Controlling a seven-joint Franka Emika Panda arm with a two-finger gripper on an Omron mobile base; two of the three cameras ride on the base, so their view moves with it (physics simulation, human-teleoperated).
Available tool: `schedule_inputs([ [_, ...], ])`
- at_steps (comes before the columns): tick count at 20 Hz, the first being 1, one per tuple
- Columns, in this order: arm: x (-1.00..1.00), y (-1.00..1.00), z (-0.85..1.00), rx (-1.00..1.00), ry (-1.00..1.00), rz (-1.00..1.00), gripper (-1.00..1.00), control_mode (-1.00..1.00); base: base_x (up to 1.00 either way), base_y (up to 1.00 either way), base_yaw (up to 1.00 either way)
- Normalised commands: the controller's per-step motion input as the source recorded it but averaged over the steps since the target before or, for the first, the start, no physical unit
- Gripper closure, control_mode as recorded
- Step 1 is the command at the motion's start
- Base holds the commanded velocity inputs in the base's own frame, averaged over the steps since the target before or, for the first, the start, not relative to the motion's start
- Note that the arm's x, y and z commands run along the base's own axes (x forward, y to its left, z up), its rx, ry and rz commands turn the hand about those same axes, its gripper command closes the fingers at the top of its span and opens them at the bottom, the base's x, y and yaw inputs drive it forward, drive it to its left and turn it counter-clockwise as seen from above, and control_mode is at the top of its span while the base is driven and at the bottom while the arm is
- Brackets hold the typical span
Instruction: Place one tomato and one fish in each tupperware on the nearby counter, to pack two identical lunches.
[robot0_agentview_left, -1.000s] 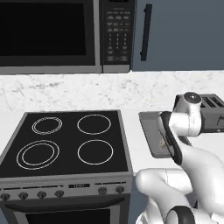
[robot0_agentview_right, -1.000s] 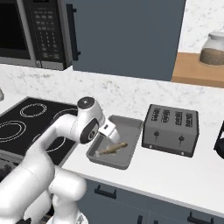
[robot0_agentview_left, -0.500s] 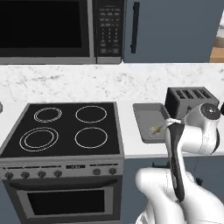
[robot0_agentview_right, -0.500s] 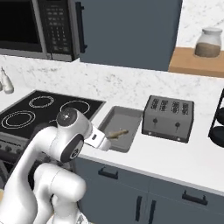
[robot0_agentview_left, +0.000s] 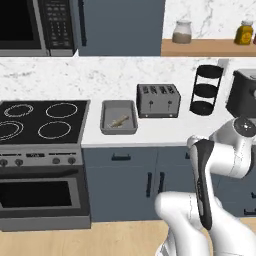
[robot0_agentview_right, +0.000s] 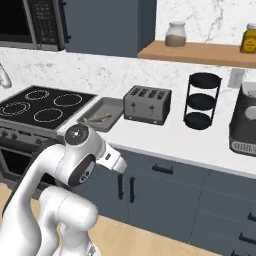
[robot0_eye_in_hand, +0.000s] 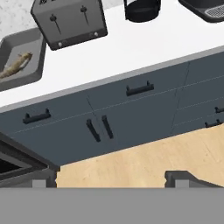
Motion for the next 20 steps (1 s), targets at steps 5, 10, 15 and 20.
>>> schedule_inputs([
  [5, 0.00, 0.00, 0.00, 0.00, 0.00, 0.00, -1.00, 1.00, -1.00, -1.00, -0.01],
  [10, 0.00, 0.00, 0.00, 0.00, 0.00, 0.00, -1.00, 1.00, -1.00, -1.00, -0.09],
  [15, 0.00, 0.00, 0.00, 0.00, 0.00, 0.00, -1.00, 1.00, -0.71, -1.00, -0.12],
  [20, 0.00, 0.00, 0.00, 0.00, 0.00, 0.00, -1.00, 1.00, 0.45, -1.00, -0.06],
])
